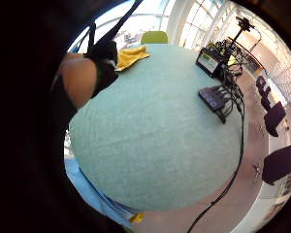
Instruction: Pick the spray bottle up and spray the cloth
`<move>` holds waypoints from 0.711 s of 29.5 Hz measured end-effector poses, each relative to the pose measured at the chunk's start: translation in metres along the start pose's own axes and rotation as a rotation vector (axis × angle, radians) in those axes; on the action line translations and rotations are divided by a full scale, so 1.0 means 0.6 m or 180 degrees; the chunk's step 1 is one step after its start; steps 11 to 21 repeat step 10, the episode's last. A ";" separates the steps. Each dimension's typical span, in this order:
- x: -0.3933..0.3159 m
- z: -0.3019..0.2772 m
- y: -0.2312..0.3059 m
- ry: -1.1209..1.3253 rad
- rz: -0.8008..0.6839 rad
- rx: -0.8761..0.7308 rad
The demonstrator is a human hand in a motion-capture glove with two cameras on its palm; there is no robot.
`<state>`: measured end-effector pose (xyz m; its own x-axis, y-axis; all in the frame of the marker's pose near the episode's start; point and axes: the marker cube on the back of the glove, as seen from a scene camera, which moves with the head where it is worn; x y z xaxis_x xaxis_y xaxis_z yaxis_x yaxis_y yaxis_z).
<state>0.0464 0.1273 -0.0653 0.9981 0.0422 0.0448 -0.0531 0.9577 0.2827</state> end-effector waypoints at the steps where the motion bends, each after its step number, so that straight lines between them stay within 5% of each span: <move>1: 0.003 0.001 0.002 -0.0013 0.0015 -0.0001; 21: 0.008 0.008 0.014 -0.0040 -0.0002 -0.0015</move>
